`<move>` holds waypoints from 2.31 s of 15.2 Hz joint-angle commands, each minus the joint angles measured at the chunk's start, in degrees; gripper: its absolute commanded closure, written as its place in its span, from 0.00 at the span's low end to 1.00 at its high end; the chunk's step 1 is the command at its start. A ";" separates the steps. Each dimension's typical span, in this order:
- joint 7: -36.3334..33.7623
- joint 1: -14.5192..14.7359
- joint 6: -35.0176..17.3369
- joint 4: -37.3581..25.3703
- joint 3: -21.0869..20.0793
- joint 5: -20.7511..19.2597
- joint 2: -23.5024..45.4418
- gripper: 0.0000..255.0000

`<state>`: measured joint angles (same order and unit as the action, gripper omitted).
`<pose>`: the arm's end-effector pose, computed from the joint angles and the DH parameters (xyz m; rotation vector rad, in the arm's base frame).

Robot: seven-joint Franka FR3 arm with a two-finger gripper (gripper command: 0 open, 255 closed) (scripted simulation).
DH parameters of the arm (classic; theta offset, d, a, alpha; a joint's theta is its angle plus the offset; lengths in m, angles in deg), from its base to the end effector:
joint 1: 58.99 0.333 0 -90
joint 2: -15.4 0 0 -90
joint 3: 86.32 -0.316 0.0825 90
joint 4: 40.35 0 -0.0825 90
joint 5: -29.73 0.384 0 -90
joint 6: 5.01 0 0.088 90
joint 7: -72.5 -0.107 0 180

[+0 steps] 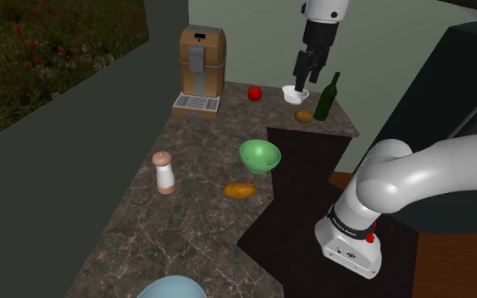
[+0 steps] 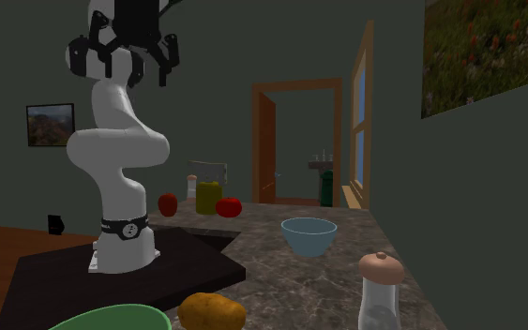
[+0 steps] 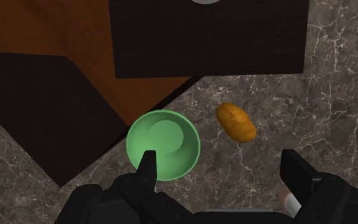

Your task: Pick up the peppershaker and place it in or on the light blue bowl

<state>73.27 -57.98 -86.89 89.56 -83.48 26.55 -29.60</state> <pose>0.2921 -0.0217 0.6191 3.1211 -0.0147 -0.0841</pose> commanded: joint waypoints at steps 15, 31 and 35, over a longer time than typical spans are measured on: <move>-12.60 2.82 -23.06 4.43 -8.20 7.90 17.27 0.00; -25.78 5.62 -42.93 -9.46 -14.92 8.25 48.45 0.00; -29.12 6.88 -45.53 -16.03 -15.40 6.77 56.99 0.00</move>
<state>45.10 -51.46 -131.79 75.35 -98.77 33.74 25.14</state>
